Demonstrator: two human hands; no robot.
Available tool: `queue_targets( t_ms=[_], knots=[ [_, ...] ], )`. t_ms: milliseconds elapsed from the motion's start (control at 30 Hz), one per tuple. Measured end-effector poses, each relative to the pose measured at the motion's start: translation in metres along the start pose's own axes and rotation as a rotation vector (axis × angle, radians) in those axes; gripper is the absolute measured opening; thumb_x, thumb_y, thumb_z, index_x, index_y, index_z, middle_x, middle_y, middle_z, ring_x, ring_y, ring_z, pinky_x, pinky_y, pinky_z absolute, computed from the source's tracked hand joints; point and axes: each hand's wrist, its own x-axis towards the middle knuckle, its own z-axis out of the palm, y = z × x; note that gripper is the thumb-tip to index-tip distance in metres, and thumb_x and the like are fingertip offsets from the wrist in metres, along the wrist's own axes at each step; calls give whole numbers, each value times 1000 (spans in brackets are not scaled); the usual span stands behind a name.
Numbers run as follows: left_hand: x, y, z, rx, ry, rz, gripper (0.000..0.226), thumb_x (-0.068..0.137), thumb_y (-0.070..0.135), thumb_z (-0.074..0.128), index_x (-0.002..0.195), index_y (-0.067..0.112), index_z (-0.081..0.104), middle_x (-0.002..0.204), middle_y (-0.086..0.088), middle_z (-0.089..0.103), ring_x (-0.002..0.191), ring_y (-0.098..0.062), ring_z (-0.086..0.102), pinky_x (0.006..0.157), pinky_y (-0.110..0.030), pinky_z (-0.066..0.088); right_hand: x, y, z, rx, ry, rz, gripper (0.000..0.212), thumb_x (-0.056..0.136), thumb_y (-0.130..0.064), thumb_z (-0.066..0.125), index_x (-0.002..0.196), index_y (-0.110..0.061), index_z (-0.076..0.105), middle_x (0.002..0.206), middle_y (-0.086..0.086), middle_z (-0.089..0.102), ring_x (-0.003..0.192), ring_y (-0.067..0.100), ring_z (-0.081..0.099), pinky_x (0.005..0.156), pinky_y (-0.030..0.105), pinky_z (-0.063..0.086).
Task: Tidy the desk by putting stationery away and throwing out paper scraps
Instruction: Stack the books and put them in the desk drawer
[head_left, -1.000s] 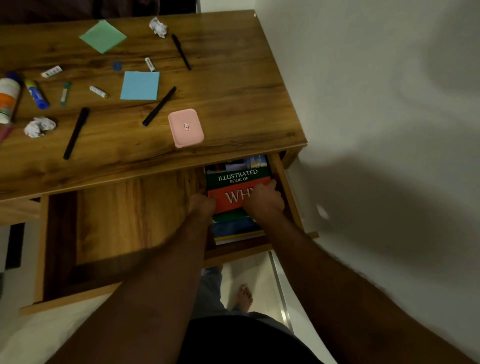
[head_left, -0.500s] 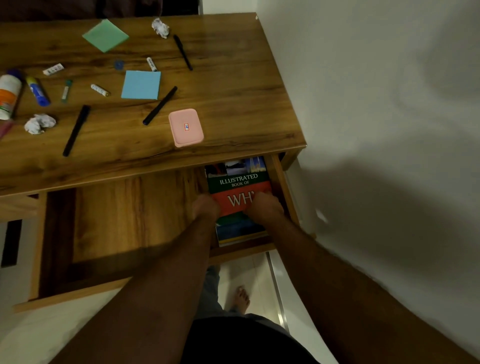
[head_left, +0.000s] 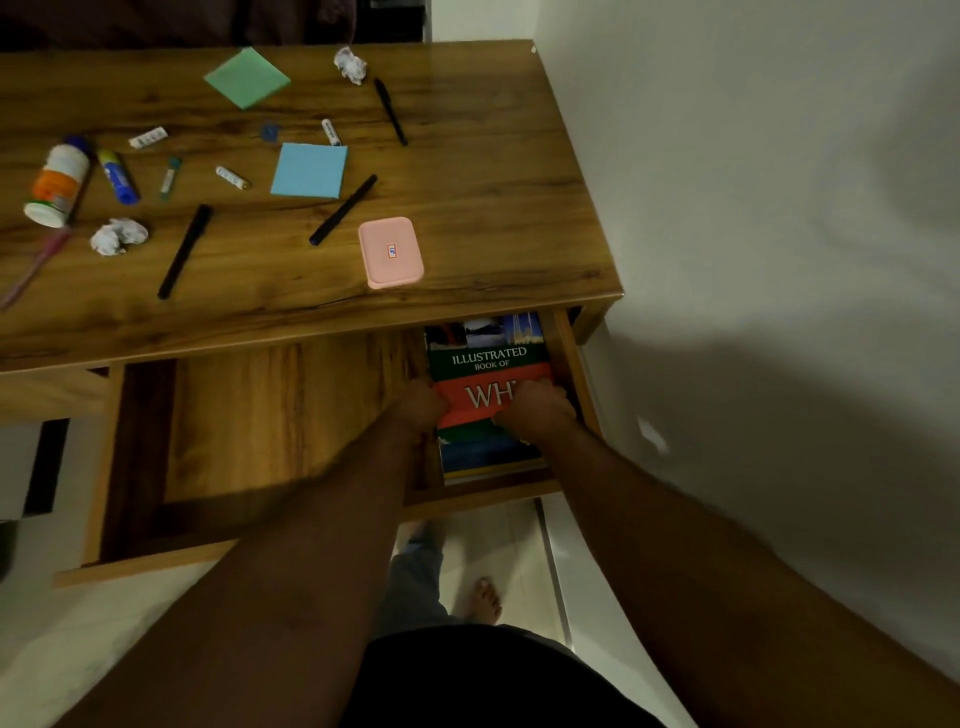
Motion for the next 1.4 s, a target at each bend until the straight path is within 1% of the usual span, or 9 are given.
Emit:
queue_targets(
  t_ms=[100, 300, 533, 700, 833, 1000, 1133, 1267, 1400],
  knots=[
    [-7, 6, -1, -72, 19, 2, 41, 98, 19, 53, 136, 4, 47, 132, -21, 56, 117, -34, 57, 91, -38, 47, -3, -1, -2, 43, 31, -32, 64, 82, -49, 68, 132, -13, 48, 132, 16, 51, 121, 35, 51, 102, 49, 45],
    [-29, 0, 3, -229, -35, -15, 35, 94, 12, 59, 128, 8, 54, 124, -15, 60, 112, -31, 60, 90, -37, 50, -23, -7, -1, 32, 40, -185, 45, 88, -43, 64, 123, -17, 55, 119, 9, 61, 111, 28, 59, 97, 43, 49],
    [-47, 1, 15, -240, -84, 148, 29, 95, 23, 57, 124, 19, 57, 122, -9, 61, 113, -27, 59, 102, -49, 46, -45, -3, 3, -29, 75, -305, 47, 87, -31, 67, 130, -16, 54, 125, 9, 60, 116, 27, 57, 100, 43, 47],
    [-64, 11, 10, -220, -8, 137, 16, 91, 23, 61, 106, 20, 63, 110, -7, 66, 98, -22, 64, 93, -43, 53, -57, -9, 1, -40, 73, -378, 26, 93, -31, 58, 112, -13, 61, 108, 7, 65, 103, 24, 63, 92, 40, 51],
    [-86, 10, -4, -114, 35, 192, 21, 93, 22, 61, 113, 15, 58, 103, -2, 62, 91, -15, 58, 73, -26, 48, -62, -17, 2, 40, 80, -412, 27, 88, -39, 61, 98, -14, 65, 92, 3, 65, 89, 21, 64, 77, 34, 51],
    [-106, -18, -20, 19, 78, 174, 19, 91, 20, 63, 108, 14, 64, 106, -6, 66, 98, -20, 62, 86, -35, 50, -69, -28, 14, 69, -33, -524, 23, 83, -32, 71, 90, -10, 69, 90, 7, 66, 86, 22, 61, 77, 34, 47],
    [-114, -43, -29, 103, 5, 189, 17, 90, 10, 62, 106, 7, 68, 95, -4, 65, 93, -17, 59, 76, -24, 46, -82, -38, 22, 27, -191, -575, 26, 79, -24, 76, 101, -11, 72, 98, 7, 70, 91, 21, 64, 82, 35, 49],
    [-120, -58, -41, 92, -81, 169, 17, 89, 17, 67, 103, 7, 68, 80, 1, 61, 75, -12, 58, 64, -16, 47, -94, -53, 29, -48, -332, -611, 41, 78, -24, 78, 116, -13, 67, 111, 5, 68, 101, 22, 62, 91, 39, 51],
    [-120, -74, -59, 134, -134, 154, 26, 85, 18, 71, 108, 5, 68, 91, -4, 64, 81, -12, 57, 67, -20, 44, -93, -75, 40, -160, -345, -607, 48, 72, -26, 83, 116, -14, 68, 109, 5, 69, 98, 22, 63, 82, 33, 51]
  ],
)
